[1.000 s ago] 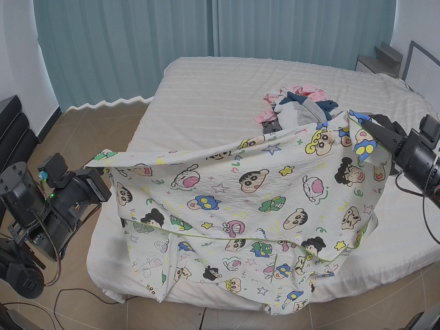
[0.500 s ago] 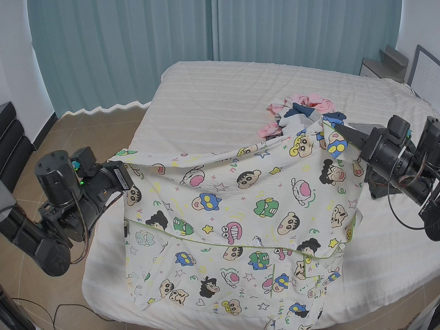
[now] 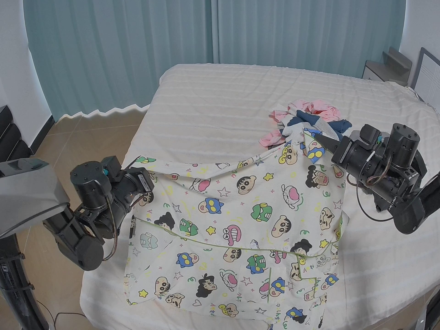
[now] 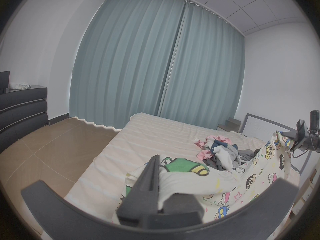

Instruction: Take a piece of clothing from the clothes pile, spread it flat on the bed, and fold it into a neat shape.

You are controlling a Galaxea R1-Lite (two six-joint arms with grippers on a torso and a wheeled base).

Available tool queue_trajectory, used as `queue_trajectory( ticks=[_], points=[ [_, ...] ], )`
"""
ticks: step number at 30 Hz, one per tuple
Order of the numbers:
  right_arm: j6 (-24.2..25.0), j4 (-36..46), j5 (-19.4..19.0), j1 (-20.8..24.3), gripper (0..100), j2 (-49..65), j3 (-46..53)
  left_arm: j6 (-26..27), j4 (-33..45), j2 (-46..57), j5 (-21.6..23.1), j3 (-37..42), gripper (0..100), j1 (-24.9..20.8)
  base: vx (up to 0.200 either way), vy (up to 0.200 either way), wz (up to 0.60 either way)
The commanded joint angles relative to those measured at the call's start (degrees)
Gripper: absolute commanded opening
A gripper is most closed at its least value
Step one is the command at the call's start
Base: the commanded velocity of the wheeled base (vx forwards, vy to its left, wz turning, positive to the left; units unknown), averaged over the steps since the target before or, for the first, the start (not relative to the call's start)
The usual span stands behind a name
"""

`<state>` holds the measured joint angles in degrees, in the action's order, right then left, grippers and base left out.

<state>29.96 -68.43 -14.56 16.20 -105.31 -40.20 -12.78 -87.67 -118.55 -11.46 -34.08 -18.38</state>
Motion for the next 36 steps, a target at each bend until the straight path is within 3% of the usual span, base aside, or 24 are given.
queue_trajectory(
  ticks=[1,18,31,32,36],
  points=[
    [0.0,-0.4,0.1,-0.2,0,-6.4,-3.2,-0.1,-0.8,-7.0,-0.1,-3.3,0,0.2,0.0,0.0,0.0],
    [0.4,0.3,2.8,-1.0,0,-22.0,-18.8,-0.2,2.0,-18.9,-0.7,-20.6,0,4.7,0.0,0.0,0.0],
    [0.8,8.4,2.3,-1.2,0,-29.2,-29.9,-0.2,7.8,-27.1,-0.6,-31.7,0,6.5,0.0,0.0,0.0],
    [0.9,9.2,2.3,-1.3,100,-29.2,-30.5,-0.3,8.1,-27.2,-0.6,-31.9,100,6.6,0.0,0.0,0.0],
    [1.9,9.8,2.6,-1.4,100,-31.1,-33.1,-1.6,9.3,-27.8,-0.7,-34.3,100,7.3,0.0,0.0,0.0]
  ],
)
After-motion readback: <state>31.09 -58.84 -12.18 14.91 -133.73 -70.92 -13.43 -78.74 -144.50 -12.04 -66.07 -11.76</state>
